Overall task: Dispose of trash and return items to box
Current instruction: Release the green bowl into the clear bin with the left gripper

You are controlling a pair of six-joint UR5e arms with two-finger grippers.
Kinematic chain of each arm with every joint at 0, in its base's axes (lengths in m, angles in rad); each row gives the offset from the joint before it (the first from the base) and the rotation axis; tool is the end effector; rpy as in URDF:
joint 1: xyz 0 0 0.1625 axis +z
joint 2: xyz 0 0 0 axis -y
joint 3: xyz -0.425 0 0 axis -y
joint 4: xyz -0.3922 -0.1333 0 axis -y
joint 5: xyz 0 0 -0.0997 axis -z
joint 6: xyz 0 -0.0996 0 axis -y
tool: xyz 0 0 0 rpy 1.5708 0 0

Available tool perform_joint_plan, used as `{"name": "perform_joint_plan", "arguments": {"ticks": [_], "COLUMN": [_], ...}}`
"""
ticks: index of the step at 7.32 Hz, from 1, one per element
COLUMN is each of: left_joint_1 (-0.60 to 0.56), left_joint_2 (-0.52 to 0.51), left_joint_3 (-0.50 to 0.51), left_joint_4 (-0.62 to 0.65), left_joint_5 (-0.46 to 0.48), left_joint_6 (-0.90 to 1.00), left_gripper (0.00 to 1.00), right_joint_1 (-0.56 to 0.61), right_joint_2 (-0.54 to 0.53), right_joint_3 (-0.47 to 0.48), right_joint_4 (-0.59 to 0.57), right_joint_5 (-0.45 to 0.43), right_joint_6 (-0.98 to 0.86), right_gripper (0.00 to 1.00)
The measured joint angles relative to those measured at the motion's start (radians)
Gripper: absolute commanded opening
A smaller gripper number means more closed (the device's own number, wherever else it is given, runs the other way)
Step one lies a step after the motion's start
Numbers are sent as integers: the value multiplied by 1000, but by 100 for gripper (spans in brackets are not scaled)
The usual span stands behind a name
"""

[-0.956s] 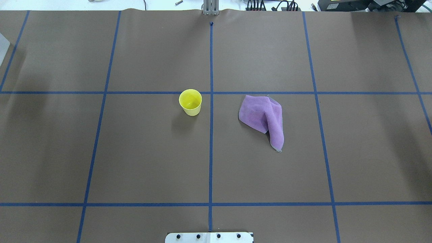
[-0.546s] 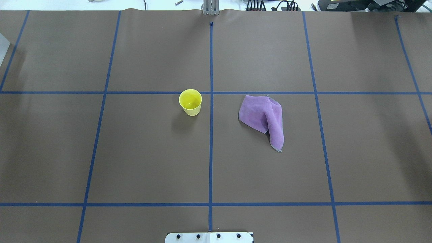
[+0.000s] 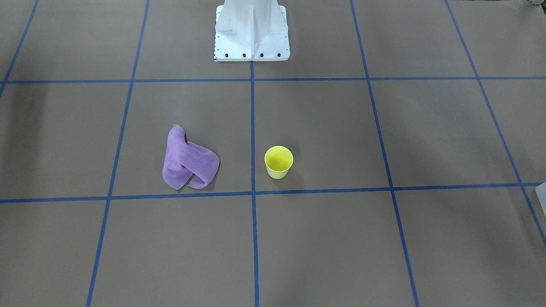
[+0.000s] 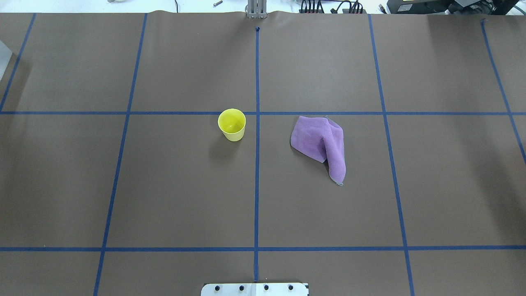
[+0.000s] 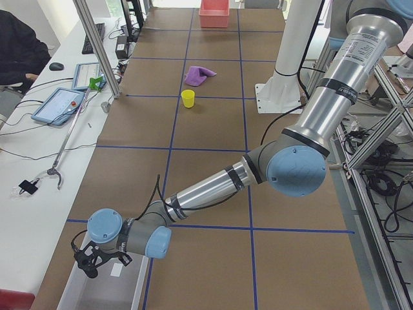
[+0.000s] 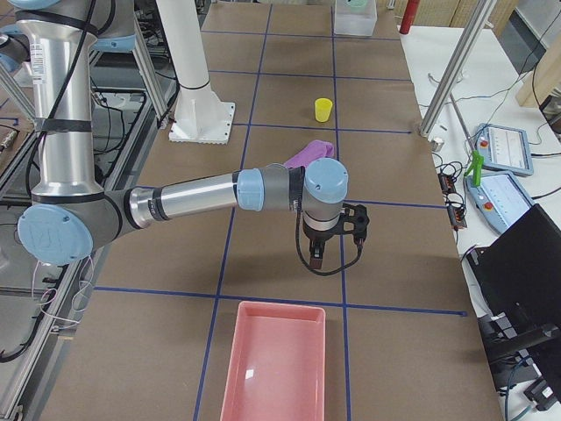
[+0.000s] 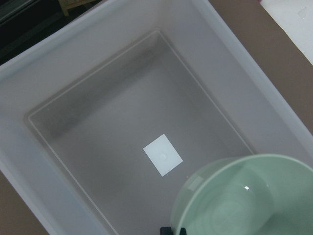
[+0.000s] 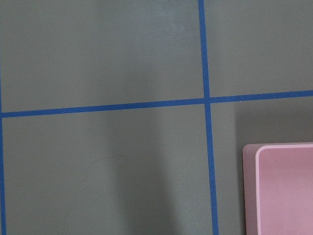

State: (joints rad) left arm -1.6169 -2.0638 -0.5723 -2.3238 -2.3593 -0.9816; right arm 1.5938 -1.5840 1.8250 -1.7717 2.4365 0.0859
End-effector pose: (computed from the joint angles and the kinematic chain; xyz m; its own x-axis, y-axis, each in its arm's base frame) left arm -0.0929 -0.6546 0.7705 0.3586 -0.7268 -0.5858 0.6169 0.6555 -0.4356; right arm 0.0684 -0.4760 0.5544 0.6443 0.0701 0.7616 -0.0786 0.9966 -0.0253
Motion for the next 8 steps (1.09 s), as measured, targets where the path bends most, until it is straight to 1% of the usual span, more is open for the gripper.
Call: {"name": "perform_joint_plan", "arguments": {"ticks": [1, 5, 6, 7, 8], "left_joint_1": [8, 13, 14, 14, 16], "left_joint_2": [1, 10, 10, 11, 16], "left_joint_3": [6, 3, -31, -104, -200], "left_joint_4": [-20, -96, -111, -99, -63], "left_joint_5": [1, 0, -2, -4, -5], "left_joint_6": [0, -3, -6, -16, -27], "left_gripper": [100, 99, 99, 99, 99], "right_joint_1": [0, 0, 0, 0, 0], "right_joint_2": [-1, -5, -5, -5, -6], "right_joint_3": [1, 16, 23, 28, 30], "right_joint_4": [0, -4, -6, -7, -8], "right_joint_5": [0, 0, 1, 1, 1], "right_joint_6": [0, 0, 0, 0, 0], "right_gripper": [100, 100, 100, 100, 100]}}
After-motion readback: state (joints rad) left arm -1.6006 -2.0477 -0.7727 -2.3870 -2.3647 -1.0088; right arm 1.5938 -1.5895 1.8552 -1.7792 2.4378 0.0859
